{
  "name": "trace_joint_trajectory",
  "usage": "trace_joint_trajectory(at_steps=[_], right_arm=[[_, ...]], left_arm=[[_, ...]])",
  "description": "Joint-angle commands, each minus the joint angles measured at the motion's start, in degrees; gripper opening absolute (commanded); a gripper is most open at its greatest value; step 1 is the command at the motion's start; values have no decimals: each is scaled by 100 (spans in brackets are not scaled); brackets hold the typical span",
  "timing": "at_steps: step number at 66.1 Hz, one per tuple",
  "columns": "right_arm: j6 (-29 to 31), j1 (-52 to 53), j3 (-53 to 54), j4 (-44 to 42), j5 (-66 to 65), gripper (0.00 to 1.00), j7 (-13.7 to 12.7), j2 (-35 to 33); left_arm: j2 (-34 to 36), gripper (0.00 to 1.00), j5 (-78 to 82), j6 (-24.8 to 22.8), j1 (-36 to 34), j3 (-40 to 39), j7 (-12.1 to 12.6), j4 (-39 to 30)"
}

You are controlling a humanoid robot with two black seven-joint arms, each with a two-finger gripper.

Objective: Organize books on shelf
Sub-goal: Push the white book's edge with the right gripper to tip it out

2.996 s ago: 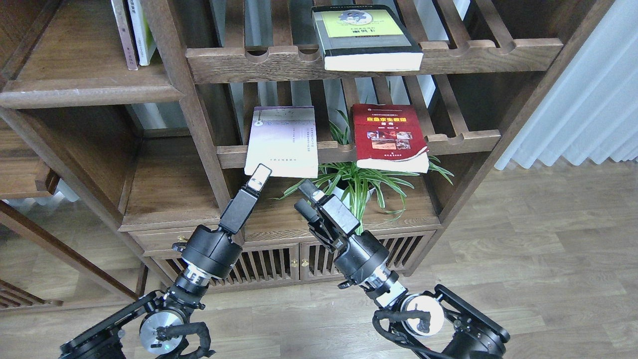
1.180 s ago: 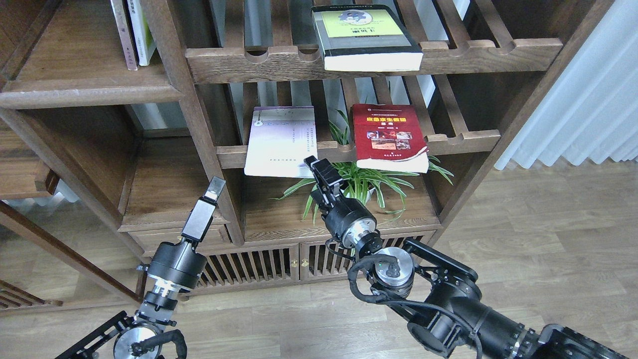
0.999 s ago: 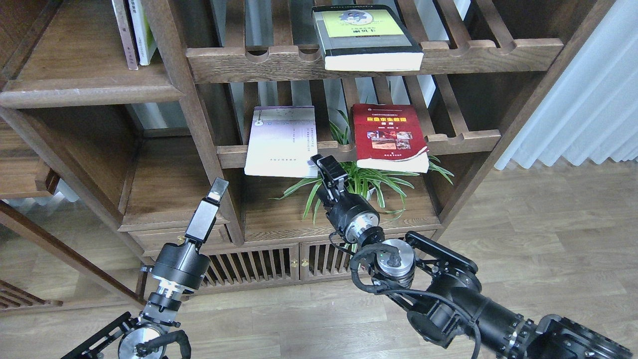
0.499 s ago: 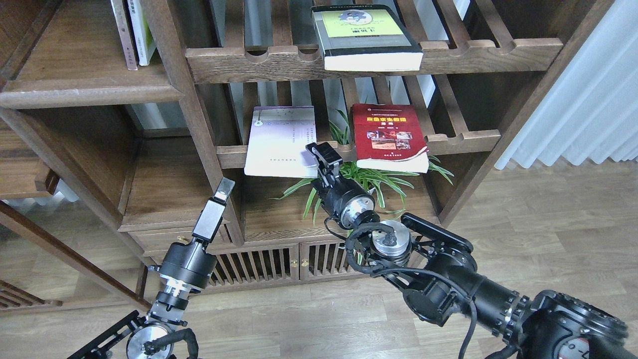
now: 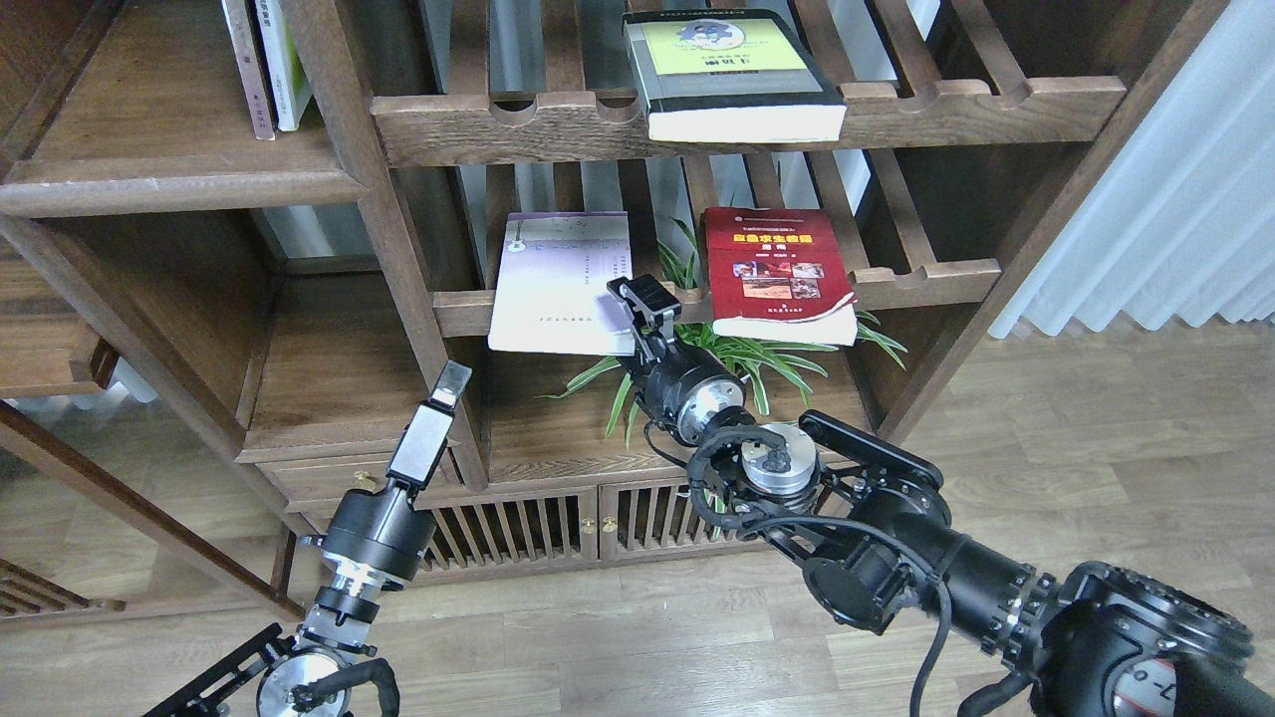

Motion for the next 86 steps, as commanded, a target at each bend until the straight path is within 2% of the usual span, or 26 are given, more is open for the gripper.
trace_joint_trajectory(at_steps=[1, 5, 6, 8, 10, 37, 39, 41, 47, 65, 74, 86], right_arm=[[-8, 78, -66, 1, 0, 74, -142, 0], [-8, 105, -75, -8, 0, 65, -195, 0], [-8, 122, -75, -17, 0, 58, -230, 0], [-8, 122, -75, -17, 0, 53, -248, 0], [-8, 131, -75, -34, 0, 50, -257, 0], [10, 245, -48, -562, 132, 49, -266, 0], [10, 272, -48, -580, 158, 48, -266, 0], [36, 289, -48, -580, 185, 41, -266, 0], [80, 289, -40, -571, 220, 31, -266, 0], [159, 289, -40, -500, 246, 12, -239, 0], [177, 289, -40, -500, 237, 6, -222, 0], [387, 272, -40, -509, 185, 4, -257, 0]], left_arm=[[-8, 100, 0, 0, -20, 0, 0, 19], [-8, 100, 0, 0, -29, 0, 0, 28], [-8, 100, 0, 0, -29, 0, 0, 28], [-8, 100, 0, 0, -29, 0, 0, 28], [-8, 100, 0, 0, -29, 0, 0, 28], [-17, 100, 0, 0, -47, -27, 0, 46], [-17, 100, 0, 0, -56, -35, 0, 46], [-17, 100, 0, 0, -56, -35, 0, 46], [-17, 100, 0, 0, -64, -35, 0, 54], [-17, 100, 0, 0, -73, -44, 0, 63], [-17, 100, 0, 0, -64, -44, 0, 63], [-35, 100, -27, 0, -73, -35, 0, 125]])
